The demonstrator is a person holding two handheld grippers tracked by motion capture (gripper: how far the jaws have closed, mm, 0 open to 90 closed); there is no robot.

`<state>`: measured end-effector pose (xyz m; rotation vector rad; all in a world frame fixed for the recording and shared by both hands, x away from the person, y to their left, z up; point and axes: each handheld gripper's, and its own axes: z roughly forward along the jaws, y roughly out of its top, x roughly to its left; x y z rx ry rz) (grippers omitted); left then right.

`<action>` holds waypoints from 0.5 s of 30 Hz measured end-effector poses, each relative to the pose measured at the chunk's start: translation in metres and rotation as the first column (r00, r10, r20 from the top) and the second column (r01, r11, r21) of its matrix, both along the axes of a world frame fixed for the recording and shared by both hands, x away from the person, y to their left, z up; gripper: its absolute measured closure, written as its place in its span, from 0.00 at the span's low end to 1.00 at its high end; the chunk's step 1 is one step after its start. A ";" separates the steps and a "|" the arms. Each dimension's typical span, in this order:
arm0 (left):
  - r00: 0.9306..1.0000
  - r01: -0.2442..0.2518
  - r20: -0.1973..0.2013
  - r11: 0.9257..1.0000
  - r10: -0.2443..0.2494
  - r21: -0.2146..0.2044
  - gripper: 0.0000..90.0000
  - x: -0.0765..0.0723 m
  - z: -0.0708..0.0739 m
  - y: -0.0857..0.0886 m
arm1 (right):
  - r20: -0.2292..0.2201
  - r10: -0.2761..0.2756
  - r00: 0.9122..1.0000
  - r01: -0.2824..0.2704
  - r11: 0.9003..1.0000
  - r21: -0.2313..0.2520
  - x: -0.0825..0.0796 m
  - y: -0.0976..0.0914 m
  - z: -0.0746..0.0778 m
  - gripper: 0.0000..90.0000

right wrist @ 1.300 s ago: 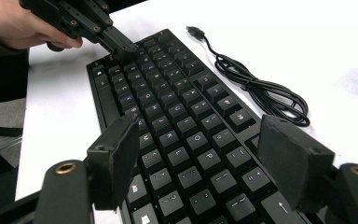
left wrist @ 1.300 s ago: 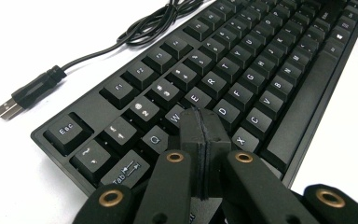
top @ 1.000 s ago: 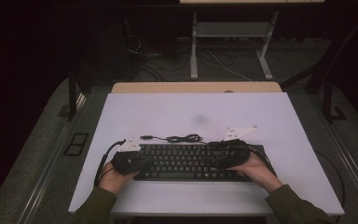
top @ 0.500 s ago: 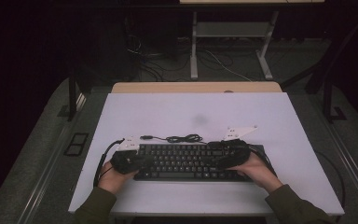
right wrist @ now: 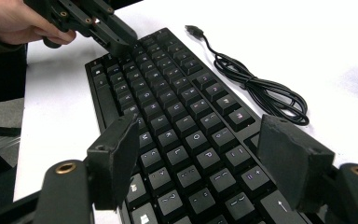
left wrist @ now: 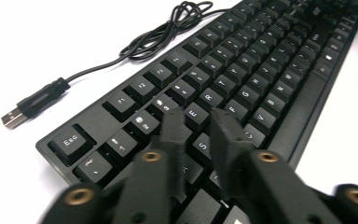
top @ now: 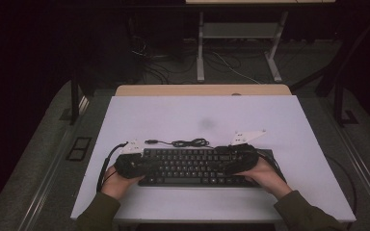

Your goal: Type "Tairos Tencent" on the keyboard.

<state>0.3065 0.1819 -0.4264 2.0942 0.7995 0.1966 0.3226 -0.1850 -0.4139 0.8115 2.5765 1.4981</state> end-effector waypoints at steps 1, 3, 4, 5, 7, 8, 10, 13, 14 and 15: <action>1.000 0.000 -0.002 1.000 0.000 -0.003 0.77 0.000 0.000 0.000 | -0.002 0.000 1.000 0.000 1.000 0.000 0.000 0.000 0.000 0.32; 1.000 -0.004 -0.007 1.000 0.004 -0.014 0.70 0.000 0.000 0.000 | 0.000 -0.002 1.000 0.002 1.000 0.001 0.000 0.000 0.000 0.32; 1.000 -0.004 -0.009 1.000 0.004 -0.019 0.66 0.000 0.001 -0.001 | 0.000 -0.004 1.000 0.004 1.000 0.001 0.000 0.000 0.000 0.33; 1.000 -0.007 -0.007 1.000 0.007 -0.021 0.61 0.000 0.001 -0.002 | -0.001 -0.004 1.000 0.004 1.000 0.001 0.000 0.000 0.000 0.33; 1.000 -0.004 -0.009 1.000 0.004 -0.024 0.53 0.000 0.001 -0.003 | -0.002 -0.004 1.000 0.004 1.000 -0.002 0.000 0.000 0.000 0.34; 1.000 -0.007 -0.012 0.999 0.006 -0.031 0.49 0.000 0.001 -0.004 | 0.001 -0.005 1.000 0.005 1.000 -0.002 0.000 0.000 0.000 0.36; 1.000 -0.010 -0.010 1.000 0.009 -0.028 0.42 0.000 0.000 -0.005 | 0.000 -0.005 1.000 0.005 1.000 -0.001 0.000 0.000 0.001 0.38; 1.000 -0.008 -0.006 1.000 0.008 -0.030 0.34 0.000 0.001 -0.005 | -0.008 -0.007 1.000 0.007 1.000 -0.005 0.001 0.001 0.001 0.44; 1.000 -0.010 -0.003 0.999 0.010 -0.031 0.32 0.000 0.001 -0.005 | -0.009 -0.007 1.000 0.007 1.000 -0.005 0.001 0.002 0.000 0.47; 1.000 -0.008 0.000 0.999 0.008 -0.031 0.31 0.000 0.001 -0.005 | -0.009 -0.007 1.000 0.007 1.000 -0.007 0.001 0.002 0.000 0.50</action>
